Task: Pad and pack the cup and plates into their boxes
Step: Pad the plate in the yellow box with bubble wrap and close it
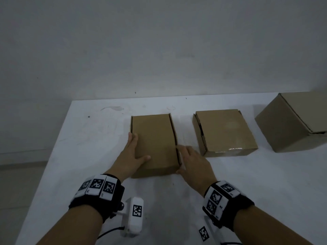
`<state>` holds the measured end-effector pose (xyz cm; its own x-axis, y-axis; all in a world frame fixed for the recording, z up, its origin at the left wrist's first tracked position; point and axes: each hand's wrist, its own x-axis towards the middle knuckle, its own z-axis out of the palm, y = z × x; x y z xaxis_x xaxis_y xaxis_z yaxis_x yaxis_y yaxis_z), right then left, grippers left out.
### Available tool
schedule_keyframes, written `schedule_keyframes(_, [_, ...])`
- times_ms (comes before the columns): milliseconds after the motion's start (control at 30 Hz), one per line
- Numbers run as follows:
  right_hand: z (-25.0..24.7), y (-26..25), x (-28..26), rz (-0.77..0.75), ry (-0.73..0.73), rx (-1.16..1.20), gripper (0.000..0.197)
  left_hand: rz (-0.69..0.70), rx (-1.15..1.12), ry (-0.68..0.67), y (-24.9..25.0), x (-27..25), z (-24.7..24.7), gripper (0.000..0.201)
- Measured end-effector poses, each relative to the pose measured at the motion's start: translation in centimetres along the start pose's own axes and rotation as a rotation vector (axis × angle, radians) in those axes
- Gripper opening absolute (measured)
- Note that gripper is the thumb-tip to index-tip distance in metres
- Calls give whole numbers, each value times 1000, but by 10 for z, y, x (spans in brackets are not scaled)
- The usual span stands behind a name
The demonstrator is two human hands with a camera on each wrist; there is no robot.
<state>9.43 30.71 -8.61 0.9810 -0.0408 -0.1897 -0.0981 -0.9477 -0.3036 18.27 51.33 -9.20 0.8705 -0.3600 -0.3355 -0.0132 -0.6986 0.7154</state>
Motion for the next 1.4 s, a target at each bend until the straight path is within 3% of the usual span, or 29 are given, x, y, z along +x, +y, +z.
schedule_keyframes(67, [-6,-2,4,-135,-27,-57,108,-17,-201,29,-7,-5,-7,81])
schedule_keyframes(100, [-8,-4,7,-213,-53,-118,115,-54,-368,69,-10,-9,-11,71])
schedule_keyframes(167, [-7,-7,20,-331,-99,-234,114,-175,-661,172,-20,-15,-16,49])
schedule_keyframes(233, [-2,-9,30,-362,-166,-301,101,-330,-781,201,-27,-22,-21,36])
schedule_keyframes(300, [4,-10,37,-346,-207,-327,88,-419,-742,118,-31,-29,-25,30])
schedule_keyframes(400, [14,-8,40,-336,-194,-363,81,-403,-668,-17,-36,-37,-26,14])
schedule_keyframes(467, [15,-9,40,-335,-202,-357,79,-388,-680,-16,-38,-38,-24,8])
schedule_keyframes(667, [16,-11,40,-313,-220,-341,80,-449,-569,-64,-37,-33,-15,8])
schedule_keyframes(867, [18,-10,39,-311,-209,-330,80,-483,-465,-315,-24,-39,-19,14])
schedule_keyframes(967, [19,-10,39,-310,-213,-345,80,-482,-426,-274,-22,-35,-23,14])
schedule_keyframes(1133, [19,-10,39,-312,-207,-320,81,-409,-348,-326,-25,-33,-31,12])
schedule_keyframes(1300, [18,-10,39,-317,-208,-326,80,-252,-208,-137,-36,-30,-28,12])
schedule_keyframes(1400, [18,-10,38,-314,-209,-307,80,-152,-71,-120,-38,-30,-29,16])
